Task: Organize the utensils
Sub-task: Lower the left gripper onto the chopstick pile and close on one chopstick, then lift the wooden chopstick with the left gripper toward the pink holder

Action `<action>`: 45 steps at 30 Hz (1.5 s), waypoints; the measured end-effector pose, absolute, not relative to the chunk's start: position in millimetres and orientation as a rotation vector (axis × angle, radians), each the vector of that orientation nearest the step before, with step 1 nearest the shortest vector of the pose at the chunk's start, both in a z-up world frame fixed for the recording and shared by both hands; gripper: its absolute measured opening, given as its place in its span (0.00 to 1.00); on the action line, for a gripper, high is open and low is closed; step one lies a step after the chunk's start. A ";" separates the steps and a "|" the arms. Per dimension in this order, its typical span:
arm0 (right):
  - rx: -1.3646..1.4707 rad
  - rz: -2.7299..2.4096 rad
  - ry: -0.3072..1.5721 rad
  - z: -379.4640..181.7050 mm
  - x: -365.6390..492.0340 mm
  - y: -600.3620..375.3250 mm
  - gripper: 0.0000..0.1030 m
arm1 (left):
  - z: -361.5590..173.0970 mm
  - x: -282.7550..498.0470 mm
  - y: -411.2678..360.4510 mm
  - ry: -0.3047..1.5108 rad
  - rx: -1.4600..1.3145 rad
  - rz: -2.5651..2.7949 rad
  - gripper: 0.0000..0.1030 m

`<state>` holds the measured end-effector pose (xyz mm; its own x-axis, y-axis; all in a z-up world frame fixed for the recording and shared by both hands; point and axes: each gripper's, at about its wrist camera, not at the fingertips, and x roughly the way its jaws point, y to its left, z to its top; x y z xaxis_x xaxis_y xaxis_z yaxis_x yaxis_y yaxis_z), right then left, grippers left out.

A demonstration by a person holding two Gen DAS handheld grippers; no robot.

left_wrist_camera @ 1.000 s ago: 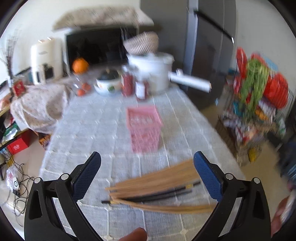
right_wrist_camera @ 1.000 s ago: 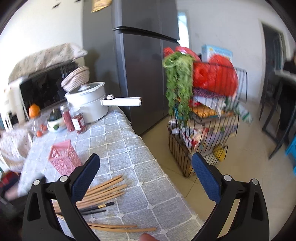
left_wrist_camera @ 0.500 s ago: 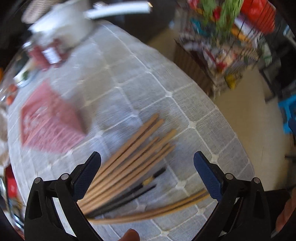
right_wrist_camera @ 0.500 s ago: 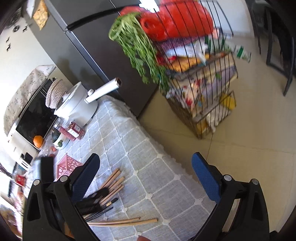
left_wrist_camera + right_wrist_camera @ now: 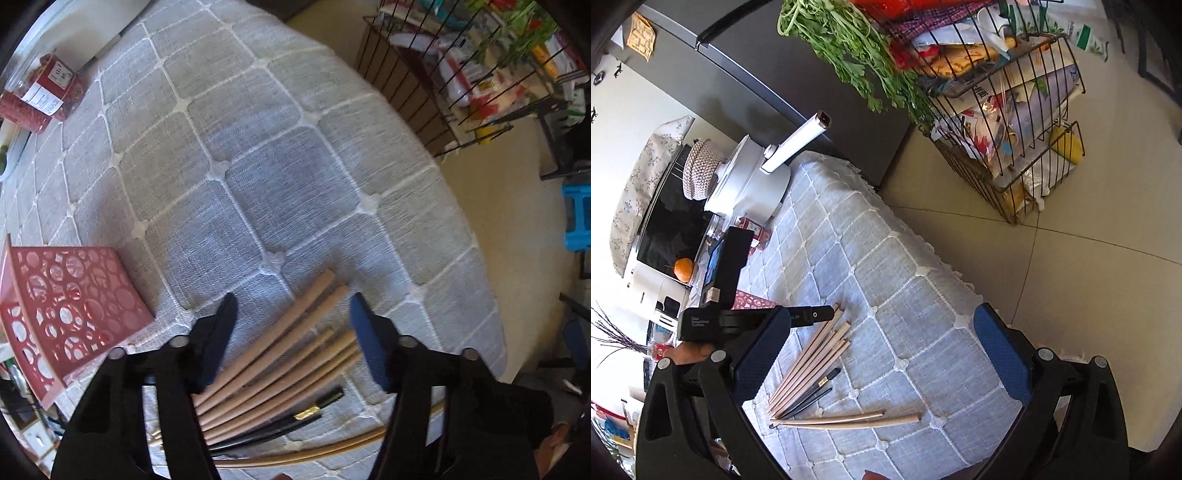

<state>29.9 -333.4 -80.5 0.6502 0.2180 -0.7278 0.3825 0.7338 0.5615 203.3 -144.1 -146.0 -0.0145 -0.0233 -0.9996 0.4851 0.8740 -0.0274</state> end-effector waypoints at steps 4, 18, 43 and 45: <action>0.740 -0.121 0.877 -78.4 29.0 -333.6 0.94 | -151.7 208.1 -143.4 1.534 0.404 -0.403 0.47; 0.678 -0.162 0.906 -83.2 33.3 -328.8 0.94 | -162.6 205.4 -152.9 1.499 0.470 -0.466 0.23; 0.934 -0.363 1.340 -160.2 16.7 -265.4 0.43 | 23.9 8.7 8.5 0.598 0.386 -0.488 0.07; 0.993 -0.420 1.337 -165.7 16.1 -261.7 0.42 | 34.6 -5.7 26.4 0.550 0.352 -0.479 0.07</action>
